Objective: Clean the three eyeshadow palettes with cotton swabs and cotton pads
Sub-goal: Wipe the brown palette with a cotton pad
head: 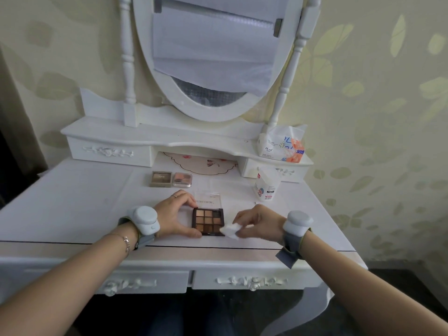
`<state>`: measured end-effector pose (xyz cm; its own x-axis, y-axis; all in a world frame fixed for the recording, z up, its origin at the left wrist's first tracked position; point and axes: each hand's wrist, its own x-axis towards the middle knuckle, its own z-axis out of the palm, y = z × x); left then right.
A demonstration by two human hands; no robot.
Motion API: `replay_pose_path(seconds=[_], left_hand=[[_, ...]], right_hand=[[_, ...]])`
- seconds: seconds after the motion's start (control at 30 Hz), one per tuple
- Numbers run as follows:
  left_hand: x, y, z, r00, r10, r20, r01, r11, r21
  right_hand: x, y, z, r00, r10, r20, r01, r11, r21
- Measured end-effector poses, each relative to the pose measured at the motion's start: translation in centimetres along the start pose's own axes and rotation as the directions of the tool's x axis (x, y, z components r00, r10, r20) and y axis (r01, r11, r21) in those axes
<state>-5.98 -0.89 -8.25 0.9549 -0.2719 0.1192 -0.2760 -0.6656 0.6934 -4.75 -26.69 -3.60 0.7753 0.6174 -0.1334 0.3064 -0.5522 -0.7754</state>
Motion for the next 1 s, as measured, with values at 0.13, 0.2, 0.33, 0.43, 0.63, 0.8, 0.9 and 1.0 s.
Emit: replay_pose_path(seconds=[0.13,0.2,0.33,0.43,0.63,0.8,0.9,1.0], left_hand=[[-0.1,0.0,0.0,1.0,0.0,0.01,0.0,1.0,0.008],[-0.1,0.1,0.0,1.0,-0.008,0.005,0.008,1.0,0.017],[-0.2,0.0,0.1,0.999,-0.021,-0.026,0.023,0.999,0.049],[-0.1,-0.1,0.1,0.999,-0.001,-0.034,0.004,0.997,0.077],[-0.1,0.1,0.2,1.0,0.012,-0.015,-0.011,0.995,0.097],[-0.2,-0.1,0.5,1.0,0.023,-0.014,-0.021,0.995,0.096],[-0.3,-0.4,0.4,0.999,0.033,0.003,-0.033,0.995,0.095],[-0.4,-0.8,0.6,0.999,0.05,-0.011,-0.049,0.996,0.077]], right_hand=[[2.4,-2.1,0.0,0.981,-0.029,-0.191,0.03,1.0,0.001],[3.8,-3.2,0.7,0.976,-0.115,-0.186,0.067,0.967,-0.246],[5.9,-5.6,2.4,0.986,-0.163,-0.026,0.117,0.803,-0.585],[7.2,-6.4,3.1,0.995,-0.094,0.043,0.097,0.701,-0.707],[7.9,-6.7,3.1,0.989,-0.015,0.148,0.135,0.507,-0.852],[8.4,-6.7,3.6,0.984,0.028,0.175,0.141,0.478,-0.867],[8.1,-6.8,3.8,0.98,0.014,0.197,0.168,0.466,-0.869],[7.7,-6.7,4.1,0.974,-0.003,0.225,0.202,0.446,-0.872]])
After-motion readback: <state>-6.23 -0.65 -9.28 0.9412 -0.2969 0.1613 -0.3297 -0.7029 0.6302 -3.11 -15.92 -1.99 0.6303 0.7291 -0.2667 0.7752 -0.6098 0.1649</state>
